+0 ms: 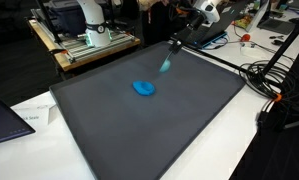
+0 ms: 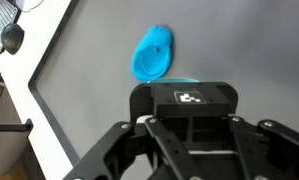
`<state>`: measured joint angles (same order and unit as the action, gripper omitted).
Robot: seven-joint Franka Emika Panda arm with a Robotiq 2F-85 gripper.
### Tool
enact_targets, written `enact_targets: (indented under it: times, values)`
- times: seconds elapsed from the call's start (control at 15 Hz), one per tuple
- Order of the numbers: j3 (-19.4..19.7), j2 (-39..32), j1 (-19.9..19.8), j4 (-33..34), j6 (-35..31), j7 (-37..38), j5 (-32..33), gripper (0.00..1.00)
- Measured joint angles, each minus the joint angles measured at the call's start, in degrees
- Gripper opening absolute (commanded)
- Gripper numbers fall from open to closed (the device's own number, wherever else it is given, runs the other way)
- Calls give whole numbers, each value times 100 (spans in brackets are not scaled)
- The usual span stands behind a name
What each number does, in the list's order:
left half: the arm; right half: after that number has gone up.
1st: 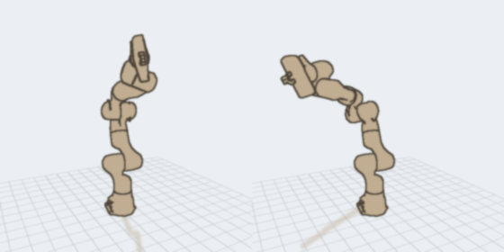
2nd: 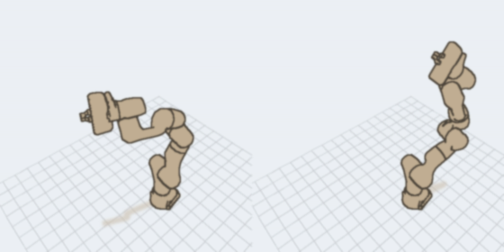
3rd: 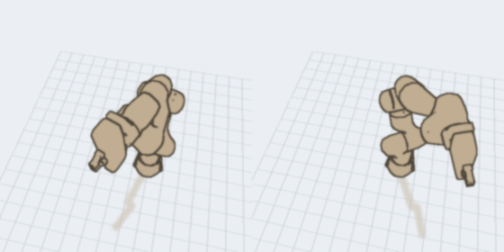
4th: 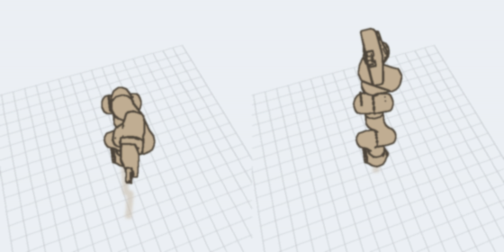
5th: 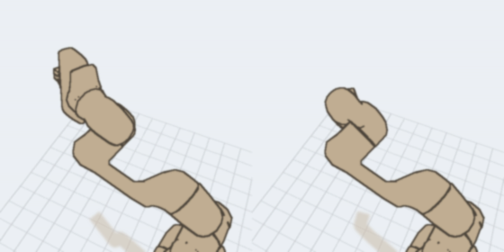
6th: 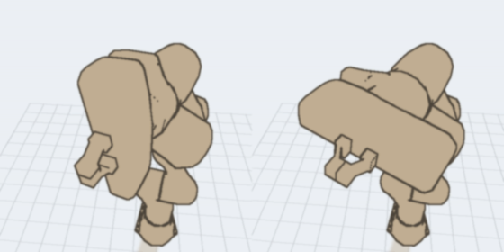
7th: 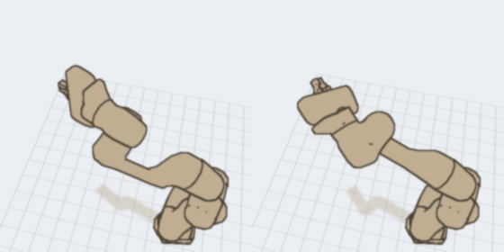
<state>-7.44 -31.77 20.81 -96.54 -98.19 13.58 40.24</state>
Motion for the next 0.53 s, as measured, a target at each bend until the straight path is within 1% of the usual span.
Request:
enact_targets:
  times: [0.27,0.53]
  values:
    - [83,-401,45,247,5,265,62,22]
    - [194,-631,30,475,5,280,56,22]
